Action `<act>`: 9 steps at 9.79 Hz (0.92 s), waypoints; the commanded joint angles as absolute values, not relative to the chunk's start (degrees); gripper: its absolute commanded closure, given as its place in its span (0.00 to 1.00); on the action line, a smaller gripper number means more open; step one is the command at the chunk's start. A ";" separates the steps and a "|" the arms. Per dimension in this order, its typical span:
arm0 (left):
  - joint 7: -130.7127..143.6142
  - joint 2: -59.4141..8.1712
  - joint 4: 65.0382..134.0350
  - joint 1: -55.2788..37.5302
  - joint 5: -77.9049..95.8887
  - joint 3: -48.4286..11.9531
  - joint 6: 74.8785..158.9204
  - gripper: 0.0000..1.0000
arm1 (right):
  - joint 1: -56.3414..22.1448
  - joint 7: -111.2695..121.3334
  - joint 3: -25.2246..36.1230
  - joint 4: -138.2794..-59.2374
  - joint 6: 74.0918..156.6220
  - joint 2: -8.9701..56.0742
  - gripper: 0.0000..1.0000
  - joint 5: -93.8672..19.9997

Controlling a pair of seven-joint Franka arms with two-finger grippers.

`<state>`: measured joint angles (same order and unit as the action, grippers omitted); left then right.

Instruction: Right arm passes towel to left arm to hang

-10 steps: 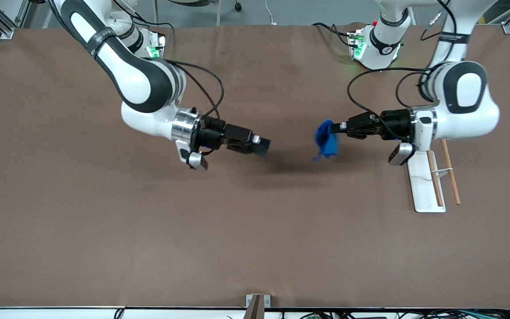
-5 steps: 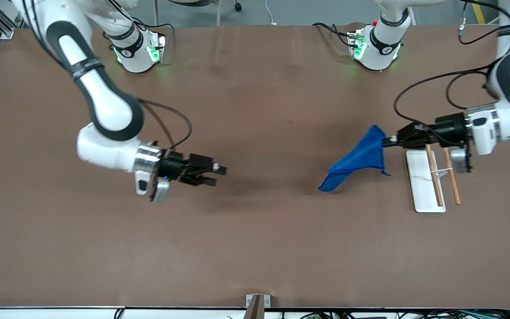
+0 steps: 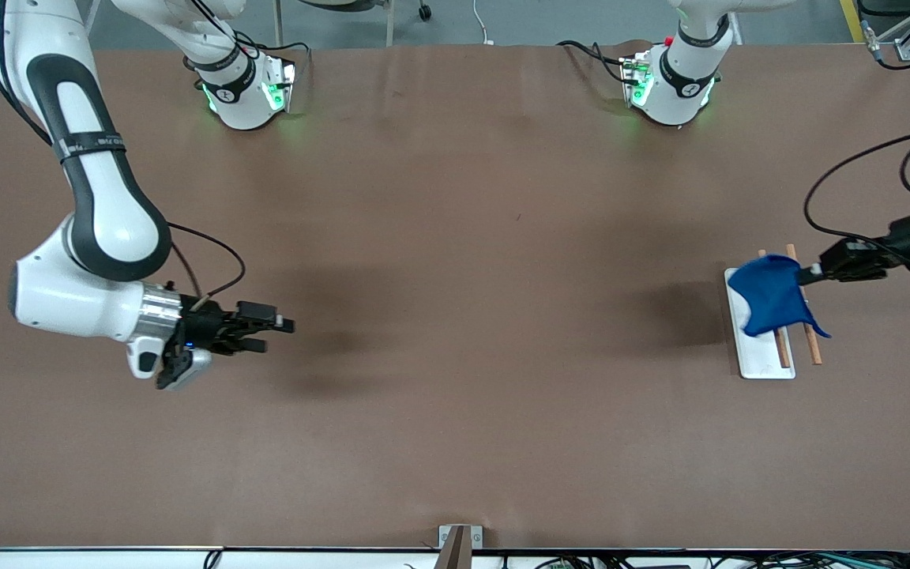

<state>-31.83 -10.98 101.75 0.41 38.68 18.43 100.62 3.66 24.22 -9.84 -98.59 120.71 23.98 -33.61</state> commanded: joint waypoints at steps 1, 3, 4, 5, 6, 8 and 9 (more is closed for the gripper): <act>-37.16 -14.15 100.28 0.26 36.66 22.92 100.55 1.00 | 2.90 11.15 -7.39 -99.85 118.67 18.04 0.00 -18.37; -42.94 -14.76 100.28 1.22 32.53 24.51 101.33 1.00 | 2.99 -4.94 -5.20 -99.58 114.37 13.13 0.00 -4.98; -45.50 -15.20 100.37 1.67 32.52 26.17 101.34 1.00 | 3.08 -6.58 -3.62 -99.41 112.95 9.62 0.00 -2.14; -47.79 -15.90 100.28 1.93 32.78 28.45 101.34 1.00 | 2.90 -6.16 -0.82 -98.71 111.55 7.14 0.00 -1.85; -50.42 -16.60 100.28 1.93 32.70 29.26 101.51 1.00 | 2.73 -6.59 1.12 -95.92 105.01 5.64 0.00 -1.76; -50.98 -17.14 100.37 2.63 32.00 30.14 103.61 0.99 | 2.81 -6.59 3.32 -89.24 94.37 4.57 0.00 -2.02; -50.89 -17.57 100.63 3.59 31.99 30.23 104.32 0.97 | 2.64 -5.98 5.08 -86.16 89.78 3.61 0.00 -2.37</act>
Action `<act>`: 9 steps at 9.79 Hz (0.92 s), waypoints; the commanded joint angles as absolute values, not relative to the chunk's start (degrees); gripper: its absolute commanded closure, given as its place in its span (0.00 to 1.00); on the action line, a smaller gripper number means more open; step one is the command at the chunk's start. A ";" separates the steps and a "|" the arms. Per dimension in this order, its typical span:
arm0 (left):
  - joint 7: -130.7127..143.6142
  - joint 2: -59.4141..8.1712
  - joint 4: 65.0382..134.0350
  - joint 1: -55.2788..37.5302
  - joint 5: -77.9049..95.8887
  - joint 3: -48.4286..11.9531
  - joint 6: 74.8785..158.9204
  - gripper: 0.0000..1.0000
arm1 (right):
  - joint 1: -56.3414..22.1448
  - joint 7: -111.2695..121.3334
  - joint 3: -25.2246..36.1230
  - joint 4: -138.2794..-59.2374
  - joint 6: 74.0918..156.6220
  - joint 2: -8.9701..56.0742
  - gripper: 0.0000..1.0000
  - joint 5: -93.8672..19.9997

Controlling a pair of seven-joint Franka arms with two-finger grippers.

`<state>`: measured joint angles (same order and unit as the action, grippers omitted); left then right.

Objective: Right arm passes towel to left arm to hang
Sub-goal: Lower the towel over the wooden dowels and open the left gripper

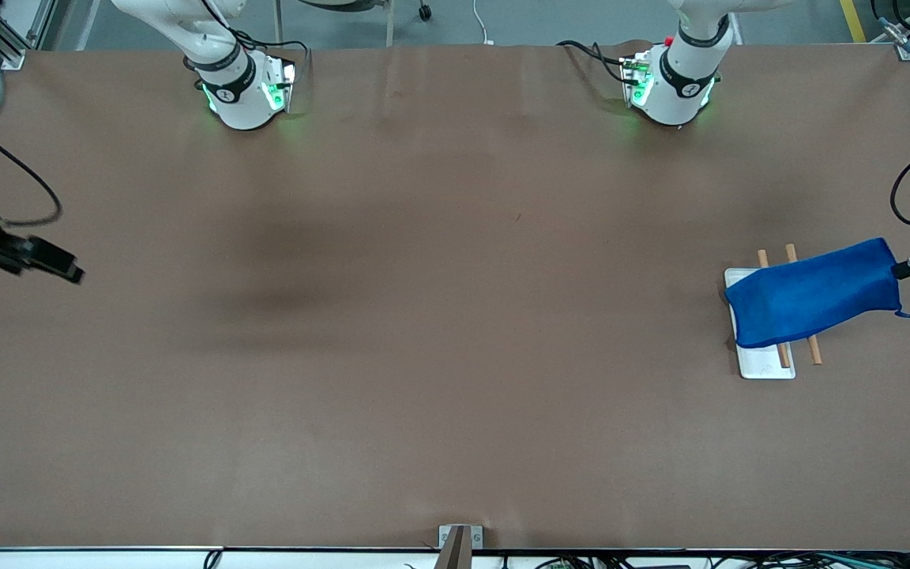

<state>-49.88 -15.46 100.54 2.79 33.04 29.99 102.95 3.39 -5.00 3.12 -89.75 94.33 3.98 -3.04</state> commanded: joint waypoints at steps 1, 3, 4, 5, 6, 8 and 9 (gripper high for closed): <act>-50.37 -18.36 100.72 3.69 31.99 30.23 104.33 0.86 | 2.98 -5.98 5.27 -85.79 88.00 1.43 0.00 -2.46; -49.40 -18.54 100.64 3.78 31.91 30.59 104.41 0.00 | 4.99 -6.67 4.66 -82.56 81.61 0.88 0.00 -2.02; -44.35 -18.63 100.63 3.61 31.82 30.67 106.15 0.00 | 6.58 -6.51 2.57 -80.01 78.08 1.05 0.00 -1.85; -38.03 -16.89 100.98 2.82 29.82 29.46 108.52 0.00 | 6.77 -6.76 2.46 -80.76 79.00 1.05 0.00 -1.85; -31.97 -14.53 100.99 1.68 23.62 25.01 109.59 0.00 | 7.55 -6.85 2.03 -82.69 80.49 0.79 0.00 -1.85; -18.70 -8.99 103.51 1.85 11.47 13.85 112.40 0.00 | 5.73 -6.86 3.94 -84.90 82.18 -0.35 0.00 -1.85; -12.72 -6.53 104.84 1.93 7.51 8.32 113.89 0.00 | 5.28 -6.86 4.30 -84.73 82.00 -0.26 0.00 -1.76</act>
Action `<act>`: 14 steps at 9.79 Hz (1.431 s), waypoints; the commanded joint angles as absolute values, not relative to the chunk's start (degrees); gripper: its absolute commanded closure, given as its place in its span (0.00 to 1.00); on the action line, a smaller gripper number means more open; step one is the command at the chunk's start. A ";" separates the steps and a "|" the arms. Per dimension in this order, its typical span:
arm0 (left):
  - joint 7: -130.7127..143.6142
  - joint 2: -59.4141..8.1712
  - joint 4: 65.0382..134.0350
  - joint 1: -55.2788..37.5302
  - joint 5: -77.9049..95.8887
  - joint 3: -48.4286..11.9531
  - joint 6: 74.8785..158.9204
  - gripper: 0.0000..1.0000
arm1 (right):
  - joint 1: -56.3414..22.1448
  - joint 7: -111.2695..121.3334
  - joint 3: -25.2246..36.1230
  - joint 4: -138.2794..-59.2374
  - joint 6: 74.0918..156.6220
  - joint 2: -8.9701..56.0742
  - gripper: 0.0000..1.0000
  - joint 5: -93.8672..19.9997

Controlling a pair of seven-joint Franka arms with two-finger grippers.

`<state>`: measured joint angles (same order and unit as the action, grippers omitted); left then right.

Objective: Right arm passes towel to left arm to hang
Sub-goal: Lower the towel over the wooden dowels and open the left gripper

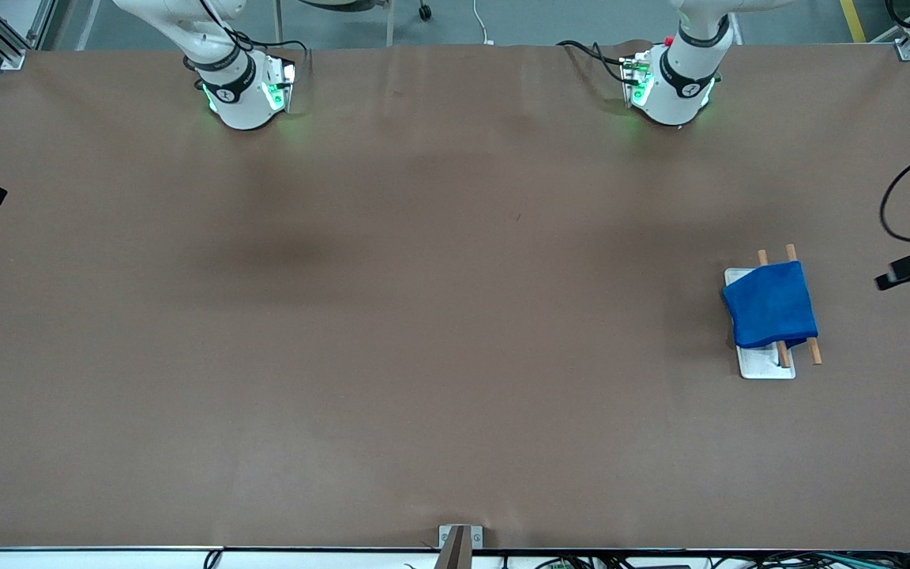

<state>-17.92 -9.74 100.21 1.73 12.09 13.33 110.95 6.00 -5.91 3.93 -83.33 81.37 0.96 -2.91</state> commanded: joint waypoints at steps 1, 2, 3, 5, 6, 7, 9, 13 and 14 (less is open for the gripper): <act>-6.74 -4.68 104.94 1.93 3.99 4.35 113.38 0.00 | 5.36 -7.12 4.13 -84.47 81.91 -0.18 0.00 -1.76; -1.63 -2.66 104.85 1.93 3.52 1.26 112.07 0.00 | 5.45 -6.95 4.04 -84.29 81.91 -0.09 0.00 -1.67; 0.68 -0.64 104.24 1.76 3.25 -1.29 107.88 0.00 | 5.54 -6.51 4.13 -83.33 81.74 -0.09 0.00 -1.76; 1.05 2.63 102.23 1.67 1.41 -1.85 102.50 0.00 | 4.75 -6.85 3.87 -82.53 81.74 0.09 0.00 1.29; 0.53 2.55 99.52 1.41 1.41 -1.93 99.96 0.00 | 3.79 -7.29 3.78 -82.70 81.83 0.09 0.00 2.28; 0.88 2.11 96.53 0.54 1.41 -1.76 98.19 0.00 | 3.61 -7.29 3.87 -82.71 82.17 0.09 0.00 2.37; 1.32 -1.82 86.11 0.09 1.58 -1.41 90.22 0.00 | 3.86 -7.21 3.87 -82.71 81.83 0.09 0.00 2.20; 4.57 -2.46 83.76 0.44 1.23 -2.11 84.99 0.00 | 4.04 -6.42 3.87 -82.79 81.83 0.09 0.00 1.41; 4.22 -2.46 83.76 0.44 1.23 -2.46 84.38 0.00 | 3.96 -6.42 3.78 -82.79 81.83 0.09 0.00 1.32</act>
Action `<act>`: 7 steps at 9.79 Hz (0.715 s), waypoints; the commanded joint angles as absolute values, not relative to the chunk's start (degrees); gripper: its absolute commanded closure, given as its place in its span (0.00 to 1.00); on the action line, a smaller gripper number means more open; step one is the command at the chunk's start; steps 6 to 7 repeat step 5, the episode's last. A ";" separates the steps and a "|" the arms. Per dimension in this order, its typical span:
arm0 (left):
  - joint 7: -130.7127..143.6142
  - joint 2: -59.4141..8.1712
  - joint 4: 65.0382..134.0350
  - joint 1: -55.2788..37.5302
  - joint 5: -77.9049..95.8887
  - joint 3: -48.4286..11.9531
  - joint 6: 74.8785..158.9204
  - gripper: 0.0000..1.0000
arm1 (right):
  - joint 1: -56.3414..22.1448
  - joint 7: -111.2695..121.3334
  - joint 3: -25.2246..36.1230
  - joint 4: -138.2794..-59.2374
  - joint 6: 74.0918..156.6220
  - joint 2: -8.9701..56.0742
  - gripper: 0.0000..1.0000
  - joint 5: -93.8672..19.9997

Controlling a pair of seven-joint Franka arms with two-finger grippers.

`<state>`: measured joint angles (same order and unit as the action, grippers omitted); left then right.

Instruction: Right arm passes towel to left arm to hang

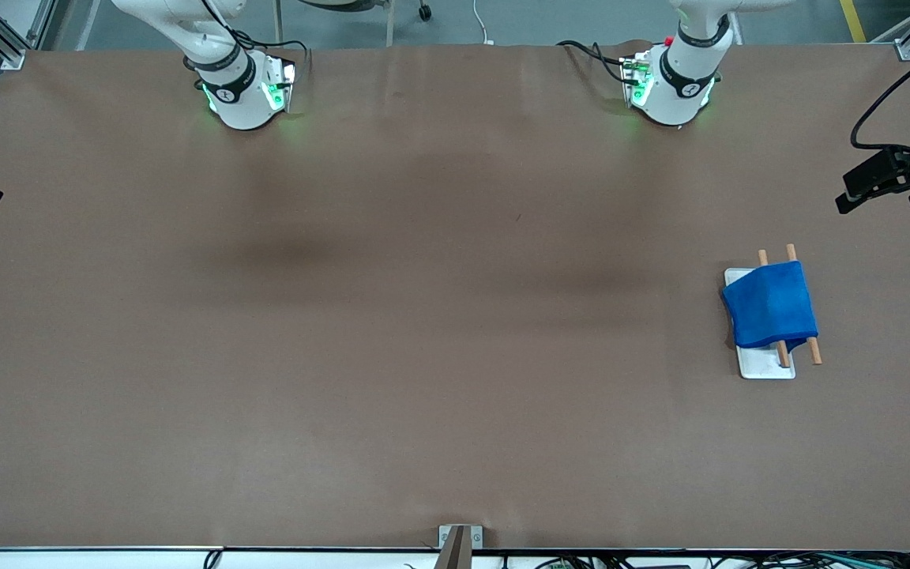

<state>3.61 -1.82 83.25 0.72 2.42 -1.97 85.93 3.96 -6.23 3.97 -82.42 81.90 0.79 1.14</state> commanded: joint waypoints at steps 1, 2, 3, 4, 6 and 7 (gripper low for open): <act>3.44 -2.29 84.80 0.44 0.88 -2.46 84.38 0.00 | 3.96 -6.33 3.78 -82.88 81.74 0.09 0.00 1.32; 3.43 -1.85 85.16 0.44 -0.86 -2.81 84.38 0.00 | 3.87 -6.33 3.78 -82.88 81.65 0.09 0.00 1.41; 3.43 -1.85 85.34 0.53 -1.31 -3.16 84.38 0.00 | 3.87 -5.72 3.78 -82.88 81.56 0.09 0.00 1.41; 3.43 -1.85 85.34 0.53 -1.32 -3.16 84.38 0.00 | 3.95 -5.54 3.87 -82.88 81.65 0.09 0.00 1.32; 3.43 -1.85 85.34 0.53 -1.32 -3.16 84.38 0.00 | 3.96 -5.54 3.78 -82.88 81.65 0.09 0.00 1.32; 3.43 -1.85 85.34 0.53 -1.32 -3.16 84.38 0.00 | 3.96 -5.54 3.78 -82.88 81.65 0.09 0.00 1.32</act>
